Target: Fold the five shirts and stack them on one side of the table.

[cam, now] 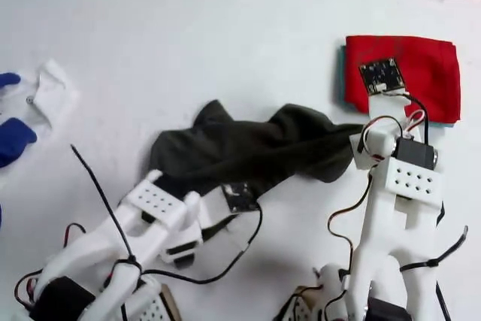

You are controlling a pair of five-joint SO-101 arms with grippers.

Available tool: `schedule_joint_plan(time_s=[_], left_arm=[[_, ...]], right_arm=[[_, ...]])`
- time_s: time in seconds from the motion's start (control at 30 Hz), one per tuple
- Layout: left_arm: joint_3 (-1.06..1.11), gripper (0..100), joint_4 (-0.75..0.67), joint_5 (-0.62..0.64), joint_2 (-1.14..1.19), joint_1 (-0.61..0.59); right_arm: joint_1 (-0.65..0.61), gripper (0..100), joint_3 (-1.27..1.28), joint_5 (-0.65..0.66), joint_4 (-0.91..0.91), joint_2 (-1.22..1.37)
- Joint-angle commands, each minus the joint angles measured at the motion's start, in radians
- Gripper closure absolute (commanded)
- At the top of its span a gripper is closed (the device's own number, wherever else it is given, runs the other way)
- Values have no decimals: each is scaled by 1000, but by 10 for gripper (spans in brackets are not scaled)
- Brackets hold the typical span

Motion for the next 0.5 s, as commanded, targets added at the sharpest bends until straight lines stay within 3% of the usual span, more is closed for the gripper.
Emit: schedule_joint_plan(time_s=[0.0, 0.3, 0.47], left_arm=[[5, 795, -89, -8, -5, -54], [1, 793, -152, 32, -2, -77], [-79, 796, -138, 61, 140, -80]], right_arm=[[-7, 980, -8, 2, -18, -28], [-7, 980, -8, 2, -15, -36], [-7, 980, -8, 2, -15, -36]])
